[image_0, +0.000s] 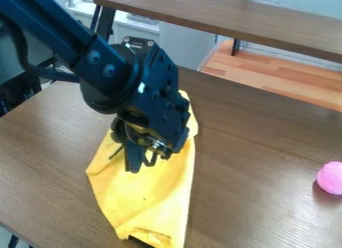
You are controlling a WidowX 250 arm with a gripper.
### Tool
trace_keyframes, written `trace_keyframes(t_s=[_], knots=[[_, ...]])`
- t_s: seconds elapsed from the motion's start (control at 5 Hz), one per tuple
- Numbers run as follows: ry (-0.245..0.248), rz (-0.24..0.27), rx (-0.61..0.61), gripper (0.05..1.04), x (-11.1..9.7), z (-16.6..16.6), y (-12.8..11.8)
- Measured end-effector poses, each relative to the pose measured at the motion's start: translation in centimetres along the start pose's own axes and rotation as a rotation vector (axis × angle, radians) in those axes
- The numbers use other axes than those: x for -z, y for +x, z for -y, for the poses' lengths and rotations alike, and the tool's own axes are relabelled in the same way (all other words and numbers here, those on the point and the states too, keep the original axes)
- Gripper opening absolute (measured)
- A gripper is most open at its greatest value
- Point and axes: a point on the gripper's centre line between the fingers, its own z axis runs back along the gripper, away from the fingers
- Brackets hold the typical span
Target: Unfold the yellow cloth
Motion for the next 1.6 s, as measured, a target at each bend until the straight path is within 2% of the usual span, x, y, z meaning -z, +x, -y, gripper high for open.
trace_keyframes(t_s=[0.4, 0.6, 0.8, 1.0, 1.2, 1.4, 1.6], knots=[[-0.008, 0.014, -0.012, 0.062, -0.3, -0.3, -0.3], [-0.039, 0.016, -0.048, 0.197, -0.3, -0.5, -0.7], [-0.072, -0.005, -0.147, 0.445, -0.1, -0.2, -0.6], [-0.089, -0.014, -0.229, 0.756, 0.7, 0.5, -0.4], [-0.094, 0.016, -0.264, 0.989, 0.9, 0.7, 0.1], [-0.102, 0.026, -0.282, 1.001, 1.6, 1.4, 0.4], [-0.097, 0.03, -0.289, 0.96, 1.7, 1.3, 0.4]])
